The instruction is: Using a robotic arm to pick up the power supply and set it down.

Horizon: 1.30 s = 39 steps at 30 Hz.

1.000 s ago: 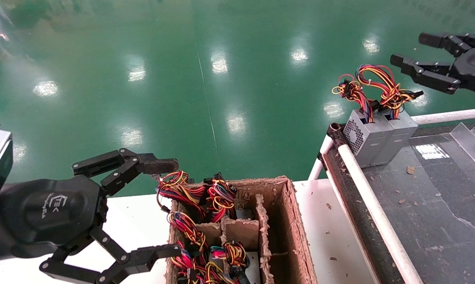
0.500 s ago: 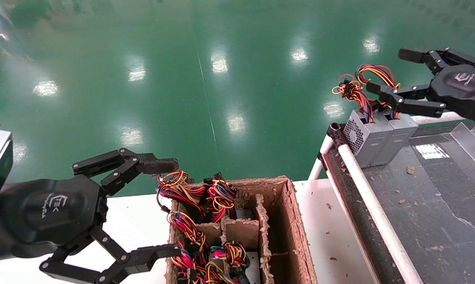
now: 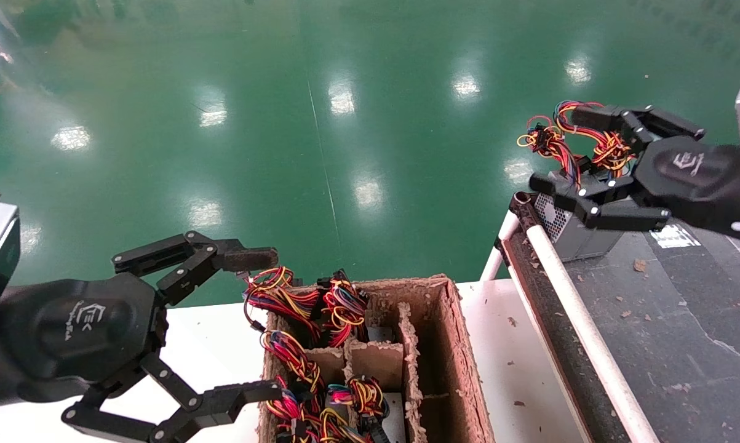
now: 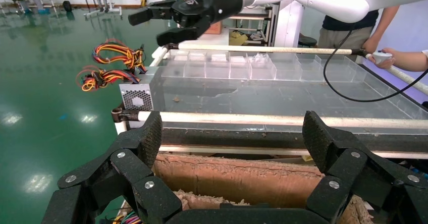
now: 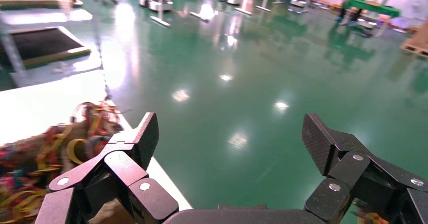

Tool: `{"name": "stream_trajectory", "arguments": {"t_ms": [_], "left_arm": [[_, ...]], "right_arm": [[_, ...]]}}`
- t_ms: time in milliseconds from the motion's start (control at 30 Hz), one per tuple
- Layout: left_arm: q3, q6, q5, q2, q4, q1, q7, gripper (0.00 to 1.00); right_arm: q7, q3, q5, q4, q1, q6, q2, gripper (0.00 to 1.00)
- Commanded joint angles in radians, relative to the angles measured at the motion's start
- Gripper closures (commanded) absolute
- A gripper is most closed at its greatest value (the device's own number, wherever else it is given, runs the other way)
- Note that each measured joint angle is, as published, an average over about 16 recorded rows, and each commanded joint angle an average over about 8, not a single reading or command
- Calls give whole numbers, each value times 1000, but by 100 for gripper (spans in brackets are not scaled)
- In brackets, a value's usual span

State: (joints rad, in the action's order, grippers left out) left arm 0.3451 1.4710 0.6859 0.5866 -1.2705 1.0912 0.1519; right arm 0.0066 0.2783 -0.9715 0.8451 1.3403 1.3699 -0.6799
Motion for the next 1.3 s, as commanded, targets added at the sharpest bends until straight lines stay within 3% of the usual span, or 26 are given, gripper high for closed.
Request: {"name": "stream_trajectory", "arguments": {"t_ms": [33,900,1300], "left_arm": [[0,0,0,0,0,0,0,0],[0,0,0,0,0,0,0,0],[0,0,-1,0,0,0,0,0]], "right_arm": [[13,0,17,31,-19,9,5,0],[176,1,235,427,-259,122,67,0],[186,1,255,458,-278,132,73,0]]}}
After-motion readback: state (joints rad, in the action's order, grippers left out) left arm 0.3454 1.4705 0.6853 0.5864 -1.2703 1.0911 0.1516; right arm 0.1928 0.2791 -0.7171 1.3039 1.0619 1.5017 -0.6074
